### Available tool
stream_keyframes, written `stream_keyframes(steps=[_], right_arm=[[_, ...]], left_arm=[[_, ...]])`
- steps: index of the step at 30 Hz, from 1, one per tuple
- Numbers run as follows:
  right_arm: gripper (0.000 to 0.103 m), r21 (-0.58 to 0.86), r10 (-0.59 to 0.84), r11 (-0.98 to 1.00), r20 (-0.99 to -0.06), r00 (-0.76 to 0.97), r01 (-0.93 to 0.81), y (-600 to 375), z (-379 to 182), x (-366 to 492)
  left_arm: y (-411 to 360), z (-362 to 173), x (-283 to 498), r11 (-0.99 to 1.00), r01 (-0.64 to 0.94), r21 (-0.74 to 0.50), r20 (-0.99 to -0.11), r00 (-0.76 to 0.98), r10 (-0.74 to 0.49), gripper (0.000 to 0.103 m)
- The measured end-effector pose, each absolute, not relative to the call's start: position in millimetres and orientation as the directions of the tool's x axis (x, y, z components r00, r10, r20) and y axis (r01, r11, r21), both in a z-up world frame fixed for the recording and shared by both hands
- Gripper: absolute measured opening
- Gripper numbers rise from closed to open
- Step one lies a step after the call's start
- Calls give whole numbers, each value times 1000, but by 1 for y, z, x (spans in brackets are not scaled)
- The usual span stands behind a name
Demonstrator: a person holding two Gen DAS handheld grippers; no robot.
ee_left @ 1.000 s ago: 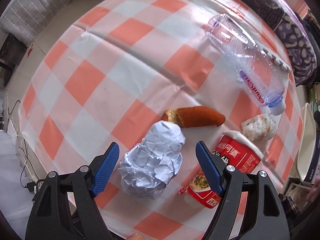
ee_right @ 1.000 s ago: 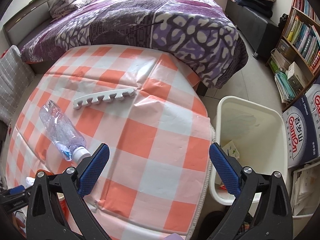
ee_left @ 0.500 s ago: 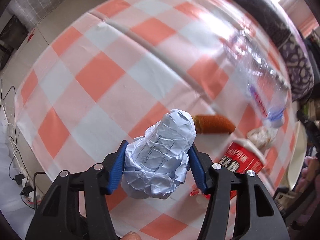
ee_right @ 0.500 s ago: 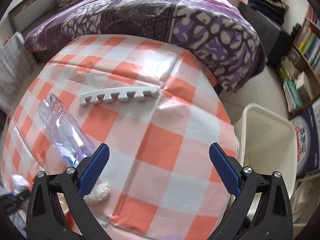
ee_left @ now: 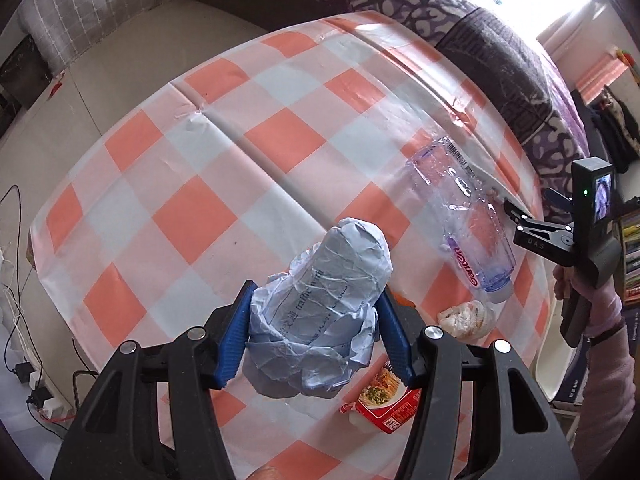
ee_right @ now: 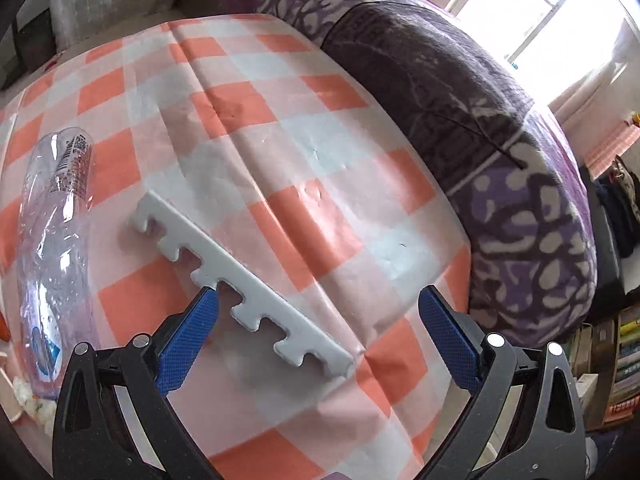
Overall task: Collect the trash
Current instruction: 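Grasp the white wrapped bundle with the left tool while the right tool grasps the white comb-shaped foam strip, then carry both to the bin and open the right tool to drop the foam strip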
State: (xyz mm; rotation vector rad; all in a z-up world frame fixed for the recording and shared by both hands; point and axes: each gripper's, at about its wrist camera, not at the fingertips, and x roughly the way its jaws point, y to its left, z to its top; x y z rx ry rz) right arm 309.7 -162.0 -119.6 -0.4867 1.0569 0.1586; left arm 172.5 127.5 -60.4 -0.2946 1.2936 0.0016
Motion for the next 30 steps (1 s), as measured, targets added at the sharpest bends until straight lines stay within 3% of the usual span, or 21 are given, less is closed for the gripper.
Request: stream_keyframes(steps=[1, 3, 4, 6, 8, 18, 30], right_arm=[[93, -278, -78, 888, -876, 475, -366, -163, -124, 314], [66, -192, 0, 899, -899, 438, -394, -164, -128, 318], [61, -135, 52, 909, -903, 427, -395, -165, -127, 319], [39, -102, 87, 915, -895, 437, -389, -166, -125, 316], [26, -92, 99, 923, -882, 460, -374, -165, -123, 311], [24, -2, 119, 978, -822, 557, -210, -175, -91, 281], [24, 23, 66, 997, -708, 703, -70, -186, 2, 220]], left_arm=[[127, -62, 174, 962, -166, -216, -948, 273, -166, 58], [123, -67, 177, 963, -164, -216, -949, 266, -167, 58], [122, -66, 177, 964, -160, -214, -949, 268, -166, 58], [118, -65, 179, 965, -155, -210, -948, 274, -162, 58], [117, -64, 180, 965, -157, -211, -946, 282, -161, 58], [118, -45, 180, 956, -177, -235, -921, 356, -160, 58], [90, 11, 174, 961, -128, -245, -825, 548, -137, 58]])
